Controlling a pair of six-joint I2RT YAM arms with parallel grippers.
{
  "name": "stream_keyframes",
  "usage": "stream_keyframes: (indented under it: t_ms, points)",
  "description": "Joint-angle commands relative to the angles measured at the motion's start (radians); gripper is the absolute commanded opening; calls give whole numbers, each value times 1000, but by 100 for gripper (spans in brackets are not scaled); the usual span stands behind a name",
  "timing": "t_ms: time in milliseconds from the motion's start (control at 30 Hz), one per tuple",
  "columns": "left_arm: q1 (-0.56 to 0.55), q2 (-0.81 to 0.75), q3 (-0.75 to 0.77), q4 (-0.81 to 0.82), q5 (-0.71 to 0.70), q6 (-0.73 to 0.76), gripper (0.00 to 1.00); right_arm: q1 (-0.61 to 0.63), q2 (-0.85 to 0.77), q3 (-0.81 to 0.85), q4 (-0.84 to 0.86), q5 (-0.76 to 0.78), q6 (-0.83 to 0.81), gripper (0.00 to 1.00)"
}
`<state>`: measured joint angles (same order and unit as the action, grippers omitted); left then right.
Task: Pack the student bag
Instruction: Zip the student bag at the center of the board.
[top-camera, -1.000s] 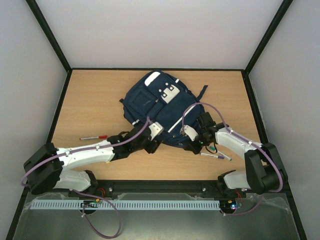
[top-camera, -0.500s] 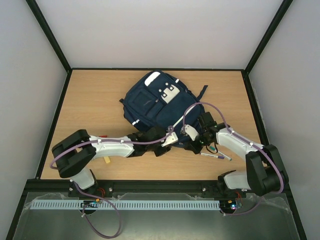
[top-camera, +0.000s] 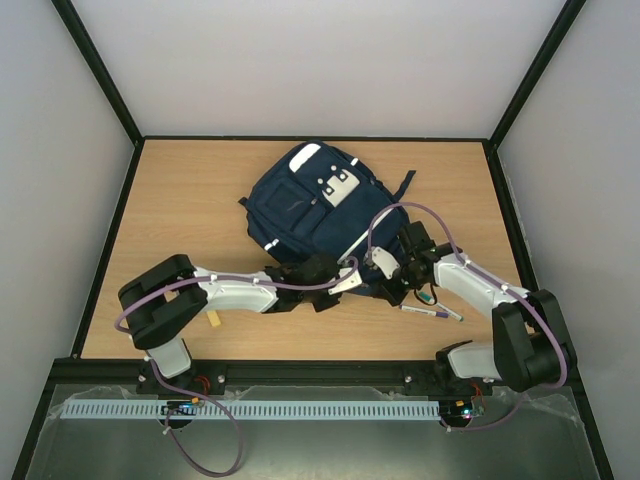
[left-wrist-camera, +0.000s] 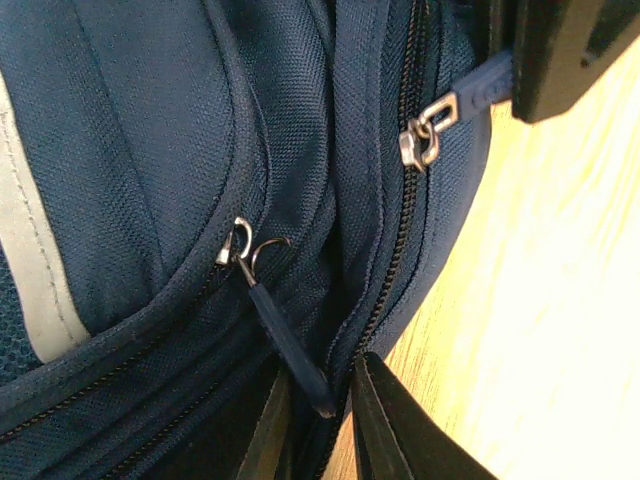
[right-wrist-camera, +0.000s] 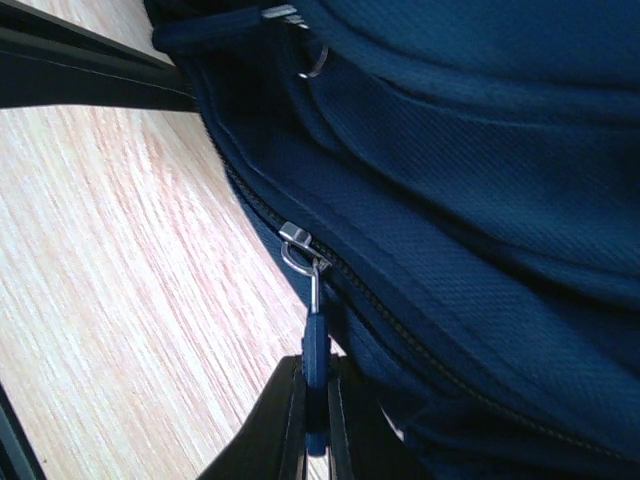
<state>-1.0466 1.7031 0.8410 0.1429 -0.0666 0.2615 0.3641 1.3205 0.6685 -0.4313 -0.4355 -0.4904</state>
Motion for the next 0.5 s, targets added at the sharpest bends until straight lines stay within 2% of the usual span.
stream_keyframes:
  t_ms: [0,467]
  points:
    - [-22,-13,15,-22,-77,12,18,-37,7,18,-78,69,-26,1]
    - [-30,-89,-66,-112,-290,-125,16,-344,123,151,-177,114,-144,1]
